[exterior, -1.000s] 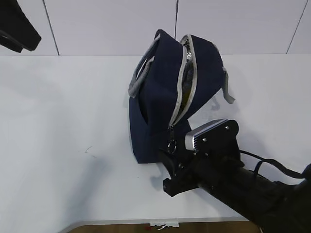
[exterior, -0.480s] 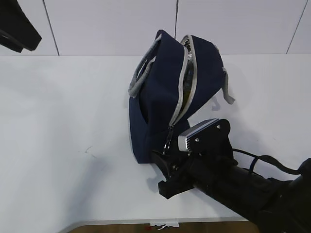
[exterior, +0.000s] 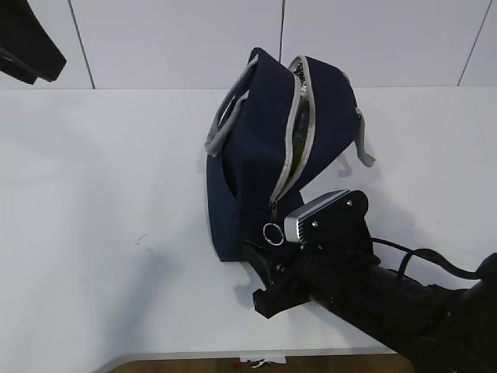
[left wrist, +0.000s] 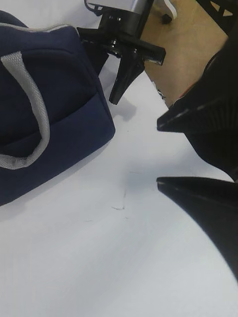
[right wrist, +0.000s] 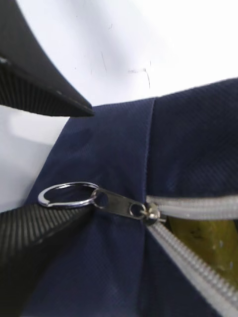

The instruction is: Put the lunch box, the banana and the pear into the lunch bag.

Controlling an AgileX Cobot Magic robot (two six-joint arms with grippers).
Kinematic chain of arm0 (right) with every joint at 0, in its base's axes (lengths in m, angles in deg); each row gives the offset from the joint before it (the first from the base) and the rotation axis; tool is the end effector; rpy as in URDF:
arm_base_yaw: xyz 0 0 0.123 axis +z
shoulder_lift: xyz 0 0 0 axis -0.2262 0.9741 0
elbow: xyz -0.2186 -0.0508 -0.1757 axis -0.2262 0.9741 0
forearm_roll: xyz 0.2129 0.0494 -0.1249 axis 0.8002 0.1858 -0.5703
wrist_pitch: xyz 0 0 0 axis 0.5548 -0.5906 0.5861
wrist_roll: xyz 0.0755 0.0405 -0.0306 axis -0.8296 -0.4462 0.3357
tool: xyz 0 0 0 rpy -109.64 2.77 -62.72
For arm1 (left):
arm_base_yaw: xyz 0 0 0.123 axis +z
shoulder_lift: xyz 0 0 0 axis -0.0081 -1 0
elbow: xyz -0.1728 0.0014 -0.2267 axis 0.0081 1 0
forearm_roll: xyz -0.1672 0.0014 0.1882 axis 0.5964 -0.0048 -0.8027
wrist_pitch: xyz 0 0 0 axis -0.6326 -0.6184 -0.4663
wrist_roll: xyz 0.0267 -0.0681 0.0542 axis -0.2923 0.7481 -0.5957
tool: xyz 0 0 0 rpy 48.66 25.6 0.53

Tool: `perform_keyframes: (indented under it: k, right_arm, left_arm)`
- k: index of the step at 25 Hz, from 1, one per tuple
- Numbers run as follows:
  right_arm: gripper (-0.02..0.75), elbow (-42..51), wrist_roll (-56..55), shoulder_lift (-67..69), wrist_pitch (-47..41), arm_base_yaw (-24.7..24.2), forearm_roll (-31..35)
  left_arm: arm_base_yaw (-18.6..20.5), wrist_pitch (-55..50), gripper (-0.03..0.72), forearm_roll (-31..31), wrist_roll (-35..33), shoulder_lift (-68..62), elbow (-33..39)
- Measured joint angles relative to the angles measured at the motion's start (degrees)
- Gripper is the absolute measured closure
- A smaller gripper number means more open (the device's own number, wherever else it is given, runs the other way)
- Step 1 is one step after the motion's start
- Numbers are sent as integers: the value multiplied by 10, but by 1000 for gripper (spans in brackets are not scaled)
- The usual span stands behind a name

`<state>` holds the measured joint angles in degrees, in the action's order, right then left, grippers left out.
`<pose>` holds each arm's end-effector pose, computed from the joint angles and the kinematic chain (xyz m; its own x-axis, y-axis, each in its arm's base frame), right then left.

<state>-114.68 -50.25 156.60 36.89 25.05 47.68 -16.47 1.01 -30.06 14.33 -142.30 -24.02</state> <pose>0.2387 0.1835 0.1039 -0.2925 -0.1666 -0.9416 -0.5797 0.8140 0.0361 0.2618 -0.1125 0.3907 -0.8398 0.2655 -0.4736 0.4373 0.8477 -0.3002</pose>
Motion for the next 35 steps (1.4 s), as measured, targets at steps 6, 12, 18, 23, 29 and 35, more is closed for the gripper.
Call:
perform_keyframes:
  k: [6,12,18,23,29,35]
  right_arm:
    - [393,0,0,0,0,0,3]
    - [417,0,0,0,-2,0,4]
    - [420,0,0,0,-11,0,18]
    - [470,0,0,0,-11,0,26]
    - [540,0,0,0,-12,0,27]
    - [642,0,0,0,-12,0,27]
  left_arm:
    - [0,0,453,0,0,0,0]
    - [0,0,453,0,0,0,0]
    - [0,0,453,0,0,0,0]
    - [0,0,453,0,0,0,0]
    - [0,0,453,0,0,0,0]
    - [0,0,453,0,0,0,0]
